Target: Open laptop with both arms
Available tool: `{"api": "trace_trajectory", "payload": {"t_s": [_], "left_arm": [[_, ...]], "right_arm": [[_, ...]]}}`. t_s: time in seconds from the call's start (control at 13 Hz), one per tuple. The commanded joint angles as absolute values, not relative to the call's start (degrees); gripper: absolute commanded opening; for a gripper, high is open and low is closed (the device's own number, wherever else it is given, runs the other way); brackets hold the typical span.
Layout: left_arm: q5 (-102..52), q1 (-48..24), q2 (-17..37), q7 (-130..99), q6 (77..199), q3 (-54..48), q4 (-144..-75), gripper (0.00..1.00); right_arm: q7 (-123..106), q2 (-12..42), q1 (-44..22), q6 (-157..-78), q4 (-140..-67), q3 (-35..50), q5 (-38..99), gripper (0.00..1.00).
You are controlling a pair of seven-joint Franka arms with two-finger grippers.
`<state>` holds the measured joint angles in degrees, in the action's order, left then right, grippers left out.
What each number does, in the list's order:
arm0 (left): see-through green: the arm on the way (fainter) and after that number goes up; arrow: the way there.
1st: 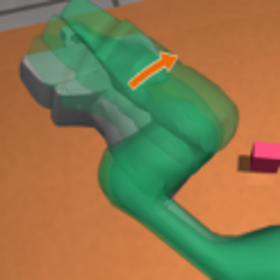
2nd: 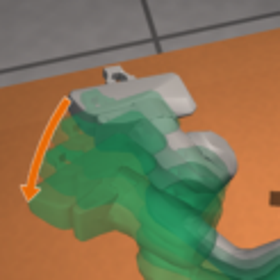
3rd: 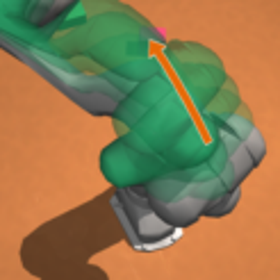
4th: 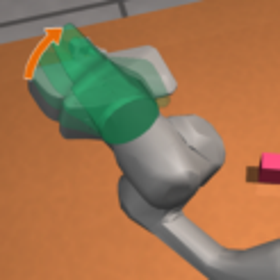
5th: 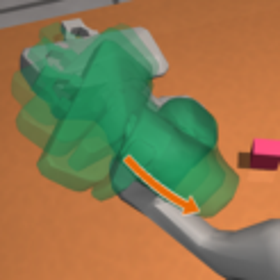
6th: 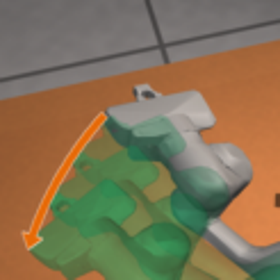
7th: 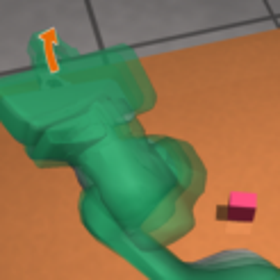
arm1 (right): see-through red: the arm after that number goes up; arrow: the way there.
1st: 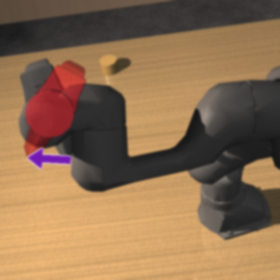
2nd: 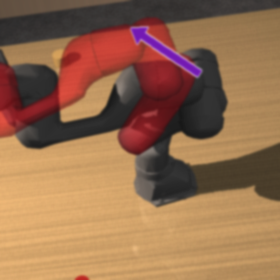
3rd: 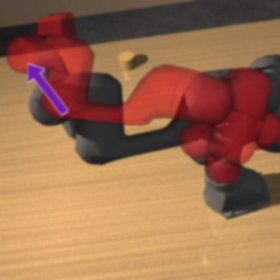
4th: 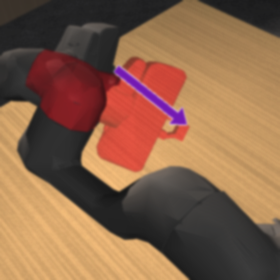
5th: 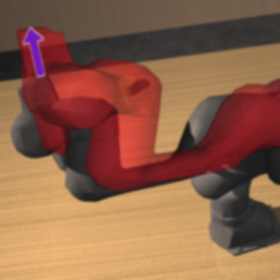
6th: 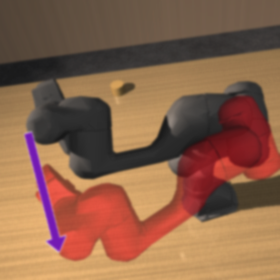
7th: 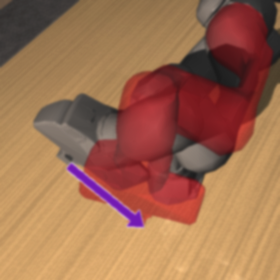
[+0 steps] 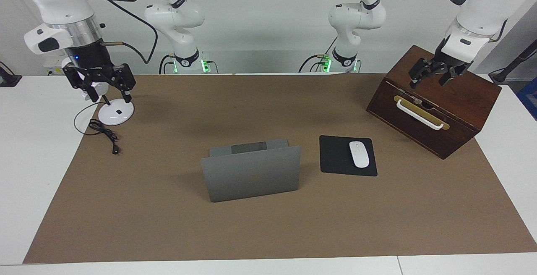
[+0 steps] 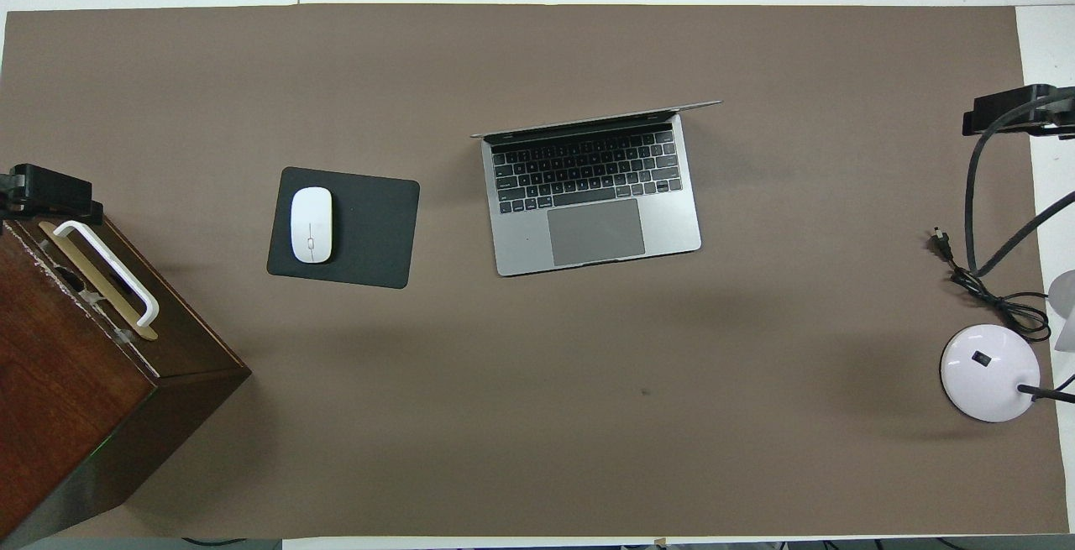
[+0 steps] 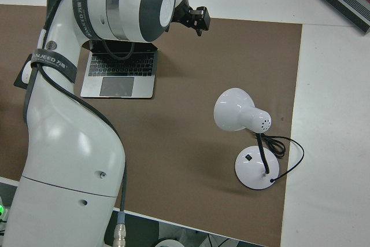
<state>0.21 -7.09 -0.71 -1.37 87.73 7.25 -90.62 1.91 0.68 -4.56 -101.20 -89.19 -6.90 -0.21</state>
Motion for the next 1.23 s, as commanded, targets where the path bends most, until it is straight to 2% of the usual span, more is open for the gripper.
{"api": "trace_trajectory", "payload": {"t_s": [0.0,0.54,0.69,1.16], "left_arm": [[1.0,-6.0,-1.0,-0.2,86.9,6.5,-91.1,1.00],[1.0,-4.7,-1.1,-0.1,87.1,4.5,-91.2,1.00],[1.0,-4.7,-1.2,-0.1,87.3,4.6,-91.2,1.00],[1.0,-4.7,-1.3,-0.1,87.4,4.6,-91.2,1.00]], "right_arm": [[0.7,1.4,-3.7,-101.7,-88.3,-7.0,-0.2,0.92],[1.0,1.2,-3.5,-100.3,-88.3,-6.9,0.1,0.93],[1.8,1.1,-3.5,-96.9,-88.2,-6.9,0.8,0.93],[1.9,1.1,-4.2,-96.7,-88.0,-6.9,0.6,0.94]]}}
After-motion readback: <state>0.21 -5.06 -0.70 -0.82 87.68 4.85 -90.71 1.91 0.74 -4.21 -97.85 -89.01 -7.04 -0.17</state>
